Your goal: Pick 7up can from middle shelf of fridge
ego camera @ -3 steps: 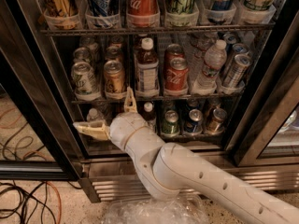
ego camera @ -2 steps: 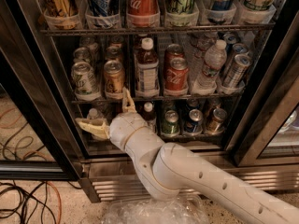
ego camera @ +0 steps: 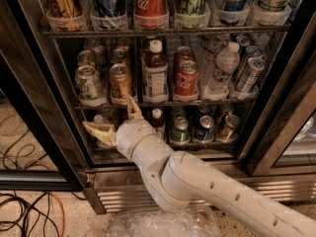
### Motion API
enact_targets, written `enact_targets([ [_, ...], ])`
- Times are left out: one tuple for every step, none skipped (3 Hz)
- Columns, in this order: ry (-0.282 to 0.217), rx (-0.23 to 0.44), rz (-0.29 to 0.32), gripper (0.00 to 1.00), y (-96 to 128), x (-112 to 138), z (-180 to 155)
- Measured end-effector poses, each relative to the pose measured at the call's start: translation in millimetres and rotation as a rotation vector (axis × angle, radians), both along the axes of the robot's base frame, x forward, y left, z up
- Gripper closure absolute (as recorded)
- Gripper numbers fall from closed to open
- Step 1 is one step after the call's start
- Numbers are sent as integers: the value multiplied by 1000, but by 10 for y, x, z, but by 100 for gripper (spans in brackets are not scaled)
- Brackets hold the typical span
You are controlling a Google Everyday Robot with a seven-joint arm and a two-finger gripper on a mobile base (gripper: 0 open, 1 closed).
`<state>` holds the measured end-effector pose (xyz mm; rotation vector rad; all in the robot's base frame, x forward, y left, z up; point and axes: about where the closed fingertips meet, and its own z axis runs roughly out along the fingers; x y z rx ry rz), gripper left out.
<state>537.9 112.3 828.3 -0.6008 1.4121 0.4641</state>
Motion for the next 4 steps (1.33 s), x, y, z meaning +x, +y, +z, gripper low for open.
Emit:
enact_targets([
  [0,0,0,19,0,0,0],
  [0,0,0,34,0,0,0],
  [8,-12,16,27,76,125,4],
  [4,-11,13,27,158,211,16],
])
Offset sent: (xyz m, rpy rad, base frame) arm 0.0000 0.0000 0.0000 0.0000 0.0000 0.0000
